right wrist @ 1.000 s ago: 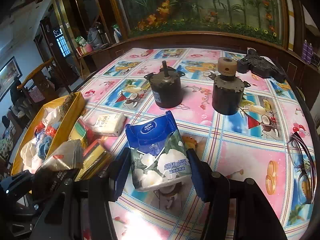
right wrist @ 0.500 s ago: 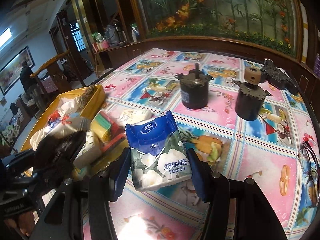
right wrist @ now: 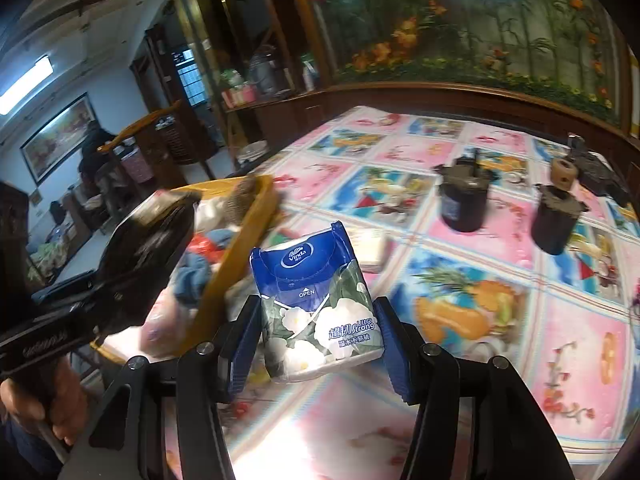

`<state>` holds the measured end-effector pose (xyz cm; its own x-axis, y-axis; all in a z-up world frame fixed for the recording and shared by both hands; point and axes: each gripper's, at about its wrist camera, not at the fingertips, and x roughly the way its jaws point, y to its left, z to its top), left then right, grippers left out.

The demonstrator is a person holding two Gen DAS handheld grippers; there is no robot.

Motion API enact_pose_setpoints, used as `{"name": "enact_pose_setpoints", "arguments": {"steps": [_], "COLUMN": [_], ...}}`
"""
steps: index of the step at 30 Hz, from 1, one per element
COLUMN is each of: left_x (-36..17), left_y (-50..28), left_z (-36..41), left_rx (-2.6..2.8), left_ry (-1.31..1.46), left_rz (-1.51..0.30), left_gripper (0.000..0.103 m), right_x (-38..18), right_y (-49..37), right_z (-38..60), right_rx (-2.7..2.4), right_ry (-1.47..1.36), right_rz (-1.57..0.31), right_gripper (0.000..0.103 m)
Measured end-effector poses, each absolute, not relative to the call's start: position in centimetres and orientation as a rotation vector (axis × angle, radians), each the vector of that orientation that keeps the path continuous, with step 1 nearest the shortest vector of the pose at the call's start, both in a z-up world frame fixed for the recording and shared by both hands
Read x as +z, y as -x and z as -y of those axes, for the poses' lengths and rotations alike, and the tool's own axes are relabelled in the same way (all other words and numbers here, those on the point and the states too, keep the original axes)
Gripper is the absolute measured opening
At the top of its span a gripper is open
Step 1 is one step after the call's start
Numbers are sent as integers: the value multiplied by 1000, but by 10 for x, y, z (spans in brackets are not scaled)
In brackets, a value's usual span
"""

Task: Organize soft objects
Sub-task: 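Carry blue tissue pack with right tool while left tool carries black bag to tray, then open right tool over tray while left tool releases black snack bag there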

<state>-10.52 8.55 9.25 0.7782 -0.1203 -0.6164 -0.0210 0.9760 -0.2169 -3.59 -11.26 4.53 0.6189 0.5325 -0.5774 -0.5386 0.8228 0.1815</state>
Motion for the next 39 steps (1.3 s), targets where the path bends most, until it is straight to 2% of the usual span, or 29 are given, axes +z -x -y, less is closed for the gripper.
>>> {"name": "enact_pose_setpoints", "arguments": {"steps": [19, 28, 39], "left_x": [85, 65, 58], "left_y": [127, 104, 94], "left_z": [-220, -260, -266], "left_rx": [243, 276, 277], "left_ry": [319, 412, 438], "left_rz": [-679, -766, -830], "left_gripper": [41, 41, 41], "right_x": [44, 61, 41], "right_y": [65, -1, -80], "right_z": [-25, -79, -161], "right_rx": [831, 787, 702], "right_ry": [151, 106, 125], "right_rz": [-703, -797, -904], "right_gripper": [61, 61, 61]}}
